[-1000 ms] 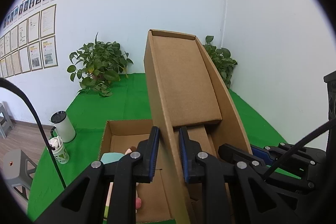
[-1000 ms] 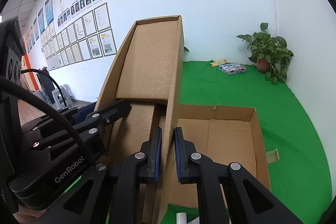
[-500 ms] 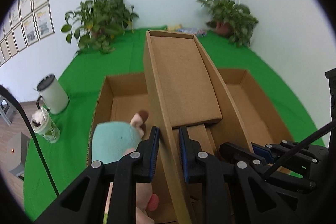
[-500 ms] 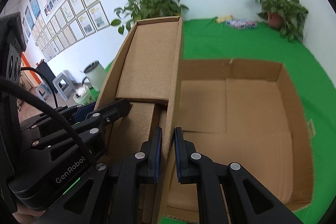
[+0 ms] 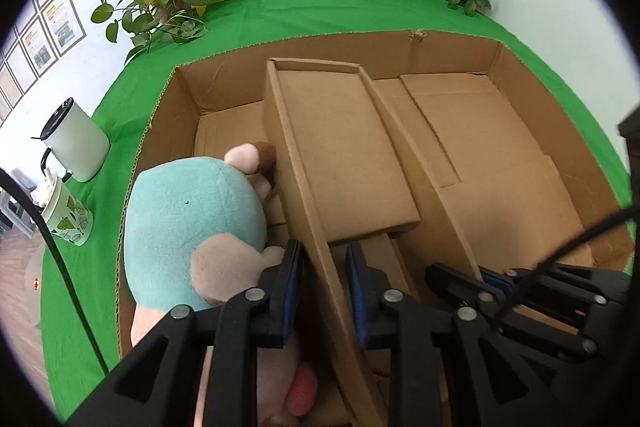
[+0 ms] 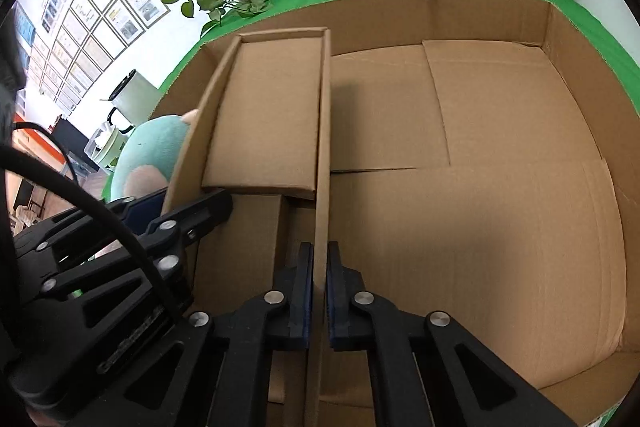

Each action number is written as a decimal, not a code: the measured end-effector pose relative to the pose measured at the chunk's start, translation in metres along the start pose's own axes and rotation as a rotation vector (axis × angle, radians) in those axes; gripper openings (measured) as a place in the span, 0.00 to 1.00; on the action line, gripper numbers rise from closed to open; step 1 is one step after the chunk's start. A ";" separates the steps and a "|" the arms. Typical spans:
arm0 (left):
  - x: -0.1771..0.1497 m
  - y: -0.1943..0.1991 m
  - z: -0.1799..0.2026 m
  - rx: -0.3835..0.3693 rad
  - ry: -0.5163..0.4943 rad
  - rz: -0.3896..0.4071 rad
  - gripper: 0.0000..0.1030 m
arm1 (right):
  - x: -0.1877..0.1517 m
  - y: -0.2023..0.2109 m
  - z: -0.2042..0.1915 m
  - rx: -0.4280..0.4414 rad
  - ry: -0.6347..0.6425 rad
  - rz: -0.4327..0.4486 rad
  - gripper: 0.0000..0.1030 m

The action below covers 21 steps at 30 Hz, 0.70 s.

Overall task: Organize objects
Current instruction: 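Lift the cardboard tray with the right tool and carry it over the box, then lower the tray into the box beside the pig and open the right tool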

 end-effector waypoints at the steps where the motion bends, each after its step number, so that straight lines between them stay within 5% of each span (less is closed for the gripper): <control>1: 0.000 0.005 -0.002 -0.020 0.007 0.018 0.23 | -0.005 -0.001 -0.004 -0.032 0.005 -0.001 0.02; 3: -0.008 0.031 -0.013 -0.007 0.045 0.086 0.24 | -0.007 -0.009 -0.004 -0.107 0.001 -0.007 0.02; 9: -0.052 0.097 -0.045 0.032 0.125 0.243 0.26 | -0.002 -0.022 -0.020 -0.135 -0.025 -0.027 0.02; 16: -0.087 0.112 -0.053 0.061 0.162 0.277 0.26 | 0.002 -0.041 -0.048 -0.241 0.026 -0.058 0.06; 20: -0.097 0.116 -0.053 0.064 0.192 0.318 0.56 | -0.013 -0.021 -0.035 -0.201 0.051 -0.017 0.12; 21: -0.100 0.118 -0.053 0.061 0.194 0.338 0.60 | -0.013 -0.012 -0.034 -0.196 0.063 0.010 0.21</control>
Point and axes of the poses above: each gripper's, at about its wrist camera, not at the fingertips, and y roughly against the way its jaws point, z to its right, x to its top, the point moved 4 cm from there along -y, roughly the way its jaws point, and after that the axes turned 10 degrees about -z, right-handed, at the moved point
